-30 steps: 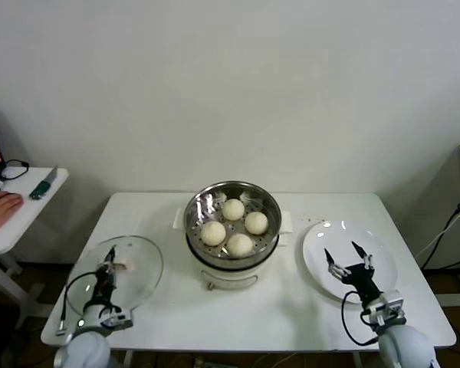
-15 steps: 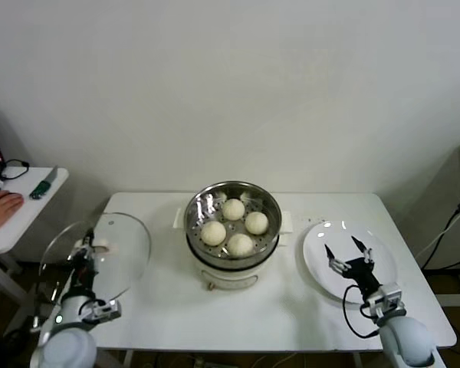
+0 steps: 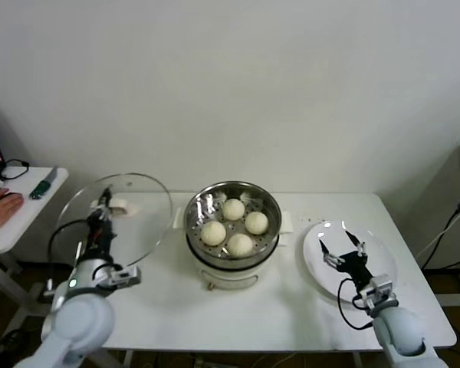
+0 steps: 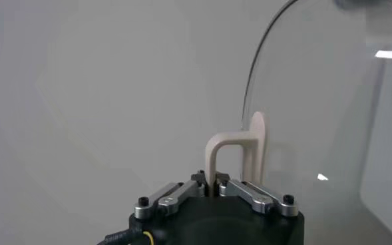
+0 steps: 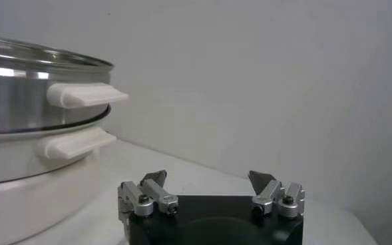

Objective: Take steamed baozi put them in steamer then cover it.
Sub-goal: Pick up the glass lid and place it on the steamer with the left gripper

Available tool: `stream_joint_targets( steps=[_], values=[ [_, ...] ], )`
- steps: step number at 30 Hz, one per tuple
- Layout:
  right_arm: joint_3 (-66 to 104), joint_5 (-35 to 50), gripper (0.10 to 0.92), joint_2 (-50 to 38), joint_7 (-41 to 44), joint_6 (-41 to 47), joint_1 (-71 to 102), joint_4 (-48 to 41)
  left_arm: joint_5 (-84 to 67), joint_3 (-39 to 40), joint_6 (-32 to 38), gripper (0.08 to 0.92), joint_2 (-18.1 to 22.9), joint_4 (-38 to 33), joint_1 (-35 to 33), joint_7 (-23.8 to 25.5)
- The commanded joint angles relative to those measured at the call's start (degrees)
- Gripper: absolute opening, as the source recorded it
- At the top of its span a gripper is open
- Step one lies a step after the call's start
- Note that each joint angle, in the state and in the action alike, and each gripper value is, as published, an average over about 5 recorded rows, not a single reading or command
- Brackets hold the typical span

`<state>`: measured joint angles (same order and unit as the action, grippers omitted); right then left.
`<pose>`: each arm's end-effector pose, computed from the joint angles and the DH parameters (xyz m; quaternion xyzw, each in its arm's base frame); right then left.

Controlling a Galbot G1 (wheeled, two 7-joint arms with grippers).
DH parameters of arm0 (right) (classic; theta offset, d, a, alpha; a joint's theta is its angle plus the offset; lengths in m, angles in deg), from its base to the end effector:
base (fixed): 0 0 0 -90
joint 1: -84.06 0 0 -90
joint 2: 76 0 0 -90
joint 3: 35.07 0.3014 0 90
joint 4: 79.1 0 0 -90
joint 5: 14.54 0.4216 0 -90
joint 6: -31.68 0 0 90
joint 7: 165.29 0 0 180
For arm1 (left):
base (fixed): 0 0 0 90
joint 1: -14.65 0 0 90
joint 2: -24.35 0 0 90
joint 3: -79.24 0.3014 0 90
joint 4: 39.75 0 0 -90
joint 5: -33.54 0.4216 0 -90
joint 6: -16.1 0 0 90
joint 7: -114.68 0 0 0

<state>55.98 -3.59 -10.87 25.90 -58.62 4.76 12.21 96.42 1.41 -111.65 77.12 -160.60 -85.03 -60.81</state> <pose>0.3655 -0.1297 -0.3352 0.1029 -0.9843 0.1132 0.0878 0.3296 -0.0092 -0.1719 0.1066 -0.7008 -0.7048 0.0271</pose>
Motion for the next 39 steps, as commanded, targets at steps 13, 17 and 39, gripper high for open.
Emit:
stream_joint_targets(
  steps=[13, 17, 39],
  values=[
    [1.0, -1.7, 0.823, 0.9, -0.2, -0.2, -1.0, -1.6, 16.1, 26.0, -7.3, 0.15, 18.0, 10.3, 22.4, 15.5],
    [1.8, -2.0, 0.823, 1.2, -0.2, -0.4, -0.4, -1.6, 18.5, 26.5, -7.3, 0.15, 23.8, 13.7, 22.1, 14.6],
    [3.9, -2.3, 0.823, 2.4, 0.1, -1.5, 1.3, -1.6, 16.7, 29.9, -7.3, 0.15, 29.1, 23.6, 23.7, 10.5]
  ],
)
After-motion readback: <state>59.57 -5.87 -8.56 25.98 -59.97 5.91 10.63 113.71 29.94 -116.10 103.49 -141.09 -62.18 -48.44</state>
